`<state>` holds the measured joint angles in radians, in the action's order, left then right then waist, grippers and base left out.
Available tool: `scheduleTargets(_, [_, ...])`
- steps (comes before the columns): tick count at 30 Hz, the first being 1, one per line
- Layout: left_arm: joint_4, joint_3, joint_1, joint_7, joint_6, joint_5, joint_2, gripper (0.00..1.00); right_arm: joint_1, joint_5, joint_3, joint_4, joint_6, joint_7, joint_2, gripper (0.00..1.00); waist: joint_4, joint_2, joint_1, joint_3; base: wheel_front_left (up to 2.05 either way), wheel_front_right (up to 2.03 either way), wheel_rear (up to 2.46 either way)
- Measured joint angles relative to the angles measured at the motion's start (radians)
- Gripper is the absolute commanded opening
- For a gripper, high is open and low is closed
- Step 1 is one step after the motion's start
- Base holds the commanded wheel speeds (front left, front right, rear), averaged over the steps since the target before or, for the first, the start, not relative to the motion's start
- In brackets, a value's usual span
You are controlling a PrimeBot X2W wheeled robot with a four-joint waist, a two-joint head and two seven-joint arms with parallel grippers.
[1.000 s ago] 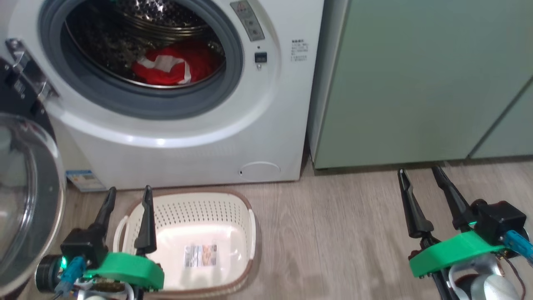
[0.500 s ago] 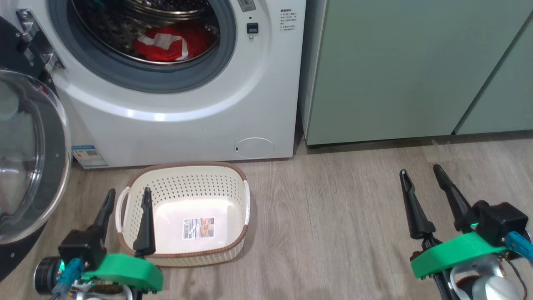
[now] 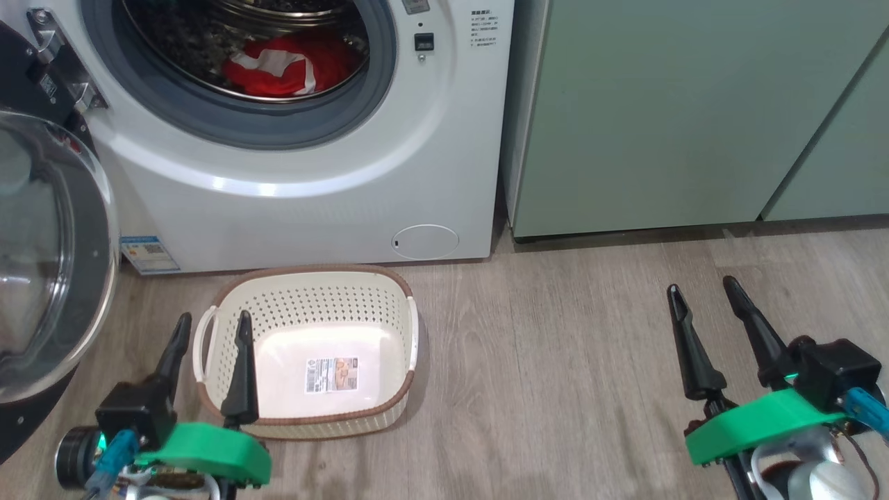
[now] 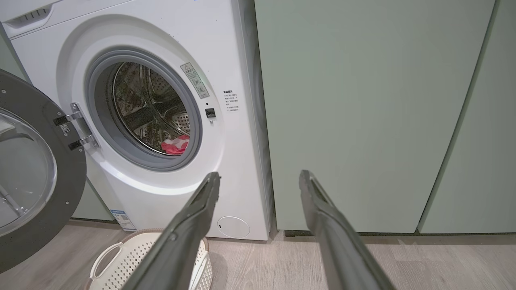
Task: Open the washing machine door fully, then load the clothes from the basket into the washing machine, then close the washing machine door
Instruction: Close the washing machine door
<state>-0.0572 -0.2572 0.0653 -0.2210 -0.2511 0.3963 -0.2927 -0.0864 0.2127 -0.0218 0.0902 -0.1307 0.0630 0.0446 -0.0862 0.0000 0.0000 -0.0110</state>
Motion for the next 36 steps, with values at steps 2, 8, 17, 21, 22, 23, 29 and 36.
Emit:
scheduleTargets(2, [0.0,0.0,0.0,0.0,0.0,0.0,0.0,1.0,0.0,0.0,0.0,0.0,0.0,0.0,0.0,1.0,0.001,0.0,0.0,-0.001,0.0,0.0,0.0])
scheduleTargets(8, [0.0,-0.005,-0.001,0.0,-0.007,0.0,-0.001,1.0,-0.001,0.0,-0.01,0.0,0.0,0.0,0.0,1.0,0.016,0.0,0.0,-0.002,0.0,0.0,0.0])
scheduleTargets(17, [0.002,-0.002,-0.003,-0.002,-0.018,0.006,0.001,1.0,-0.007,0.001,-0.007,0.009,0.0,0.0,0.0,1.0,0.12,0.0,0.0,0.006,0.0,0.0,0.0])
scheduleTargets(21, [0.002,0.006,-0.002,-0.009,-0.028,0.009,0.001,1.0,-0.008,0.004,-0.005,0.017,0.0,0.0,0.0,1.0,0.19,0.0,0.0,0.01,0.0,0.0,0.0])
scheduleTargets(22, [0.001,0.008,-0.001,-0.009,-0.032,0.009,0.001,1.0,-0.008,0.007,-0.002,0.018,0.0,0.0,0.0,1.0,0.209,0.0,0.0,0.011,0.0,0.0,0.0])
scheduleTargets(23, [0.001,0.009,-0.001,-0.009,-0.035,0.009,0.001,1.0,-0.008,0.008,-0.002,0.019,0.0,0.0,0.0,1.0,0.228,0.0,0.0,0.012,0.0,0.0,0.0])
scheduleTargets(29, [-0.006,0.014,0.004,-0.009,-0.046,0.009,0.001,1.0,-0.01,0.014,0.009,0.019,0.0,0.0,-0.001,1.0,0.338,0.0,0.0,0.023,0.0,0.0,0.0])
scheduleTargets(36, [-0.01,0.019,0.03,-0.009,-0.051,0.009,-0.001,1.0,-0.01,0.019,0.023,0.018,0.0,0.0,-0.001,1.0,0.416,0.0,0.0,0.039,0.0,0.0,0.0])
